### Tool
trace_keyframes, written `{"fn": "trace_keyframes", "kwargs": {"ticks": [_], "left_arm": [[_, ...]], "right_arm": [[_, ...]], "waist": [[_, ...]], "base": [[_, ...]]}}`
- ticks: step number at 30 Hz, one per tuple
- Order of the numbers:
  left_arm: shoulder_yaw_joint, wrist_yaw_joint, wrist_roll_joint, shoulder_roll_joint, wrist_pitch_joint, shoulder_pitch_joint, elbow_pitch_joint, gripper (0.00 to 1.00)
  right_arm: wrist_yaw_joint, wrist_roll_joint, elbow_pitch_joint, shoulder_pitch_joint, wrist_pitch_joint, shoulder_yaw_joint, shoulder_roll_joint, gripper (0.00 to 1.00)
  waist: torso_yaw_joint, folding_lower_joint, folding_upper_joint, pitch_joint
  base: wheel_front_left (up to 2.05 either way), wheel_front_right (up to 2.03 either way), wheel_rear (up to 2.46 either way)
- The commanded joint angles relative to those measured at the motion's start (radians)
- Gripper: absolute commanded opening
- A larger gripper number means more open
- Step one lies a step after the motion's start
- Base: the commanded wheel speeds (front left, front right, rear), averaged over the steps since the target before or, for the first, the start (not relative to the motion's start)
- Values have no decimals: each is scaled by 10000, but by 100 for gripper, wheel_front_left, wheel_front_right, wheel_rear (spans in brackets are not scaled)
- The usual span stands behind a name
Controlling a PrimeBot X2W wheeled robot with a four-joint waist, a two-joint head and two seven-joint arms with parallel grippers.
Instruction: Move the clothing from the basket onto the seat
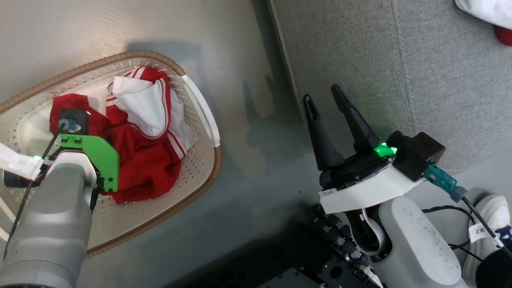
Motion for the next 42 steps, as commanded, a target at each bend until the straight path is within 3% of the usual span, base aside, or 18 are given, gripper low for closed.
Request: {"fn": "trace_keyframes", "kwargs": {"ticks": [1, 9, 17, 19, 20, 36, 42], "left_arm": [[-65, 218, 106, 156, 181, -297, 1, 100], [-320, 800, 264, 280, 1482, -656, 28, 100], [-410, 785, 129, 337, 2044, -864, 42, 100], [-443, 702, 96, 350, 2175, -875, 47, 22], [-470, 656, 95, 350, 2226, -880, 44, 0], [-504, 451, -221, 571, 1543, -478, 29, 0], [-465, 193, -516, 66, 1109, 19, 29, 0]], "right_arm": [[-3, 45, 6, -120, -30, 92, 36, 100], [-3, 400, -206, 25, -30, 206, 33, 100], [-3, 484, -285, 318, -30, 183, 34, 100], [-3, 502, -298, 322, -30, 177, 36, 100], [-3, 516, -289, 320, -30, 178, 34, 100], [-3, 564, -132, -398, -30, 210, 34, 100], [-3, 167, 107, -348, -30, -263, 29, 100]], "waist": [[-223, -1, 0, 401], [-158, -1, 0, 694], [-149, -1, 0, 877], [-154, -1, 0, 893], [-156, -1, 0, 895], [-426, -1, 0, 97], [30, -1, 0, -1057]], "base": [[0, 0, 0], [0, 0, 0], [0, 0, 0], [0, 0, 0], [0, 0, 0], [0, 0, 0], [0, 0, 0]]}}
